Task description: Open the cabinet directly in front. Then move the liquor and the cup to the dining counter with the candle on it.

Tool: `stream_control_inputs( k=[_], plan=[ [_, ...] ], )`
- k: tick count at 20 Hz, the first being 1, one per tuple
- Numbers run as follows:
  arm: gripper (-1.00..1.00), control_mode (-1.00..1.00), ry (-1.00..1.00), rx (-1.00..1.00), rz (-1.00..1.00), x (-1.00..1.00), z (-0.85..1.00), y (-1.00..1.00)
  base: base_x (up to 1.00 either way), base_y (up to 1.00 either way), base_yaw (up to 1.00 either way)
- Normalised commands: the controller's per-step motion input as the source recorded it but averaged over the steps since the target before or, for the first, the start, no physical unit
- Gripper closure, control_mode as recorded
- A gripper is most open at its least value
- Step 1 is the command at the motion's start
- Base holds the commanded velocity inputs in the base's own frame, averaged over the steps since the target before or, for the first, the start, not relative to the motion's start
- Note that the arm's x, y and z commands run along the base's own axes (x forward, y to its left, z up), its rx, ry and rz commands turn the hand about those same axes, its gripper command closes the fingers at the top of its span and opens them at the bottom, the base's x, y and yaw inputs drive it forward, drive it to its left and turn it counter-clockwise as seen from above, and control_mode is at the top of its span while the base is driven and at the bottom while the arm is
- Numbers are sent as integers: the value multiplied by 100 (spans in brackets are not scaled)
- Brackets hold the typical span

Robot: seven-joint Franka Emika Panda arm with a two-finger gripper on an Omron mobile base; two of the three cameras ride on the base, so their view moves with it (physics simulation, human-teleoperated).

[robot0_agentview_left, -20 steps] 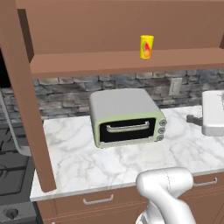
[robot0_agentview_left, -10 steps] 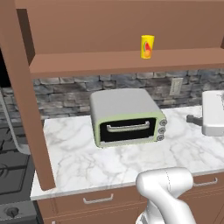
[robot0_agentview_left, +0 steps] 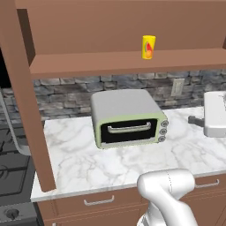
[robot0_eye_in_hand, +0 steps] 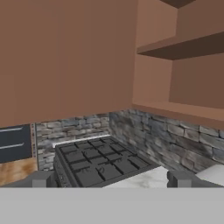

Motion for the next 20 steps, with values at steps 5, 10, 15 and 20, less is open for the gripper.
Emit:
stream_control_inputs(
  k=[5, 10, 15, 20],
  plan=[
    [-100, -100, 0, 0, -8, 0, 2, 7, 0, 0, 0],
    [-100, -100, 0, 0, -23, 0, 7, 9, 0, 0, 0],
    [-100, -100, -2, 0, -18, 0, 7, 0, 0, 0, 0],
    [-100, -100, -1, 1, -8, 0, 24, -23, 0, 0, 0]
  ],
)
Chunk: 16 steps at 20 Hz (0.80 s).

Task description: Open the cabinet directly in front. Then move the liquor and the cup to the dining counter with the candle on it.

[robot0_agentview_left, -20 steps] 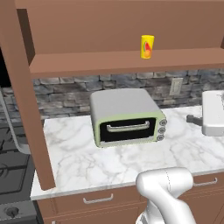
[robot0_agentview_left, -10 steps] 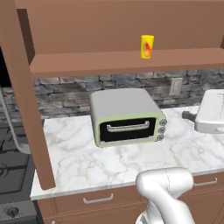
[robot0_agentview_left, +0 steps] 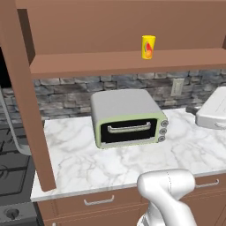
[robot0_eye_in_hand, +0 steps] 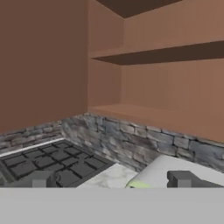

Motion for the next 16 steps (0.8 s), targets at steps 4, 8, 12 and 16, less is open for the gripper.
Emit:
stream_control_inputs(
  k=[4, 8, 12, 16],
  plan=[
    [-100, -100, -1, 0, -3, 0, 30, -11, 0, 0, 0],
    [-100, -100, 0, 0, -1, 0, 26, 0, 0, 0, 0],
    [-100, -100, 0, 0, -3, 0, 22, 0, 0, 0, 0],
    [-100, -100, 0, 0, -6, 0, 19, 0, 0, 0, 0]
  ],
)
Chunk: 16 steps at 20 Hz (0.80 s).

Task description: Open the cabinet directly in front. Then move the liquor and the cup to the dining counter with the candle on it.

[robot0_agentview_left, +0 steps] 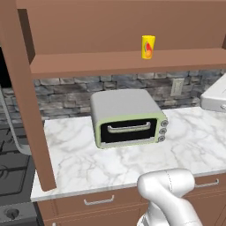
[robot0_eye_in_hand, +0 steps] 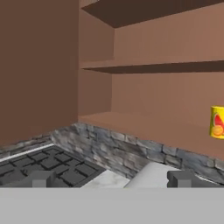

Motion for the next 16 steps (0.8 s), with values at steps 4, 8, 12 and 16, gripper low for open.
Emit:
stream_control_inputs(
  k=[4, 8, 12, 16],
  plan=[
    [-100, -100, 0, -5, -7, 0, 13, 0, 0, 0, 0],
    [-100, -100, 2, -7, -8, 4, 13, 0, 0, 0, 0],
    [-100, -100, 1, -7, -9, 1, 14, 0, 0, 0, 0],
    [-100, -100, 0, -10, -9, 1, 11, 0, 0, 0, 0]
  ],
)
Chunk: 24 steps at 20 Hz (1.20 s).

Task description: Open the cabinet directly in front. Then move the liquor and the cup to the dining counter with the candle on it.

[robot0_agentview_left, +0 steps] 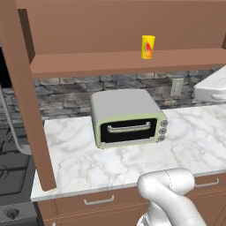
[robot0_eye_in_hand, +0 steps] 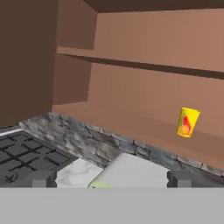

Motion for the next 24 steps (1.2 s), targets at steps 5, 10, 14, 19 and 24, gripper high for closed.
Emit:
stream_control_inputs(
  k=[5, 10, 14, 19, 24],
  plan=[
    [-100, -100, 2, -13, -8, 1, 2, 0, 0, 0, 0],
    [-100, -100, 7, -13, -6, 9, 0, -2, 0, 0, 0],
    [-100, -100, 9, -10, -2, 16, 5, 0, 0, 0, 0],
    [-100, -100, 3, -8, 0, 8, 1, -12, 0, 0, 0],
    [-100, -100, 0, -8, 0, 4, 0, -31, 0, 0, 0]
  ],
)
